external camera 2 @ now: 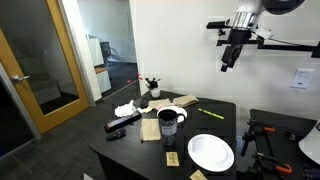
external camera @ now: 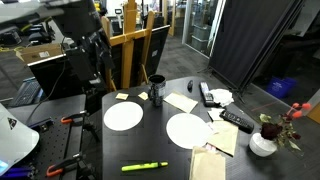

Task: Put the pen in the mug

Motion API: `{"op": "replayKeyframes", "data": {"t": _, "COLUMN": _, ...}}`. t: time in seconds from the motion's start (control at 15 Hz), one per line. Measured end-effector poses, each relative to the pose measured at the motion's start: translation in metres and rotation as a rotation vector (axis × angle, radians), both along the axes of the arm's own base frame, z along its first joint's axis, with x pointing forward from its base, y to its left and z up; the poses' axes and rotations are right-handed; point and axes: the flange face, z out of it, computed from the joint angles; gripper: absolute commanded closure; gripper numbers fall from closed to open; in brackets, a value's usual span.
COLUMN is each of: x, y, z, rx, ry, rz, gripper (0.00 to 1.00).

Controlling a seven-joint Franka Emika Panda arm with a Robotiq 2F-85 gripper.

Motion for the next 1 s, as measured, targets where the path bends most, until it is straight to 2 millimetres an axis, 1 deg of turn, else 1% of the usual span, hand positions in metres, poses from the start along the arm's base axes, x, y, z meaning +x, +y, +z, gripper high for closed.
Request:
{"op": "replayKeyframes", "data": {"t": 0.53, "x": 0.007, "y": -0.052, "z": -0.059, "rx": -0.034, "ry": 0.062, "rz": -0.003, "gripper": 0.00}}
{"op": "replayKeyframes", "data": {"t": 0.73, "x": 0.009, "y": -0.066, "z": -0.081, "rx": -0.039, "ry": 0.068, "rz": 0.022, "gripper": 0.00}}
{"op": "replayKeyframes", "data": {"t": 1.0, "x": 0.012, "y": -0.081, "z": -0.110, "rx": -0.054, "ry": 0.067, "rz": 0.067, "gripper": 0.00}}
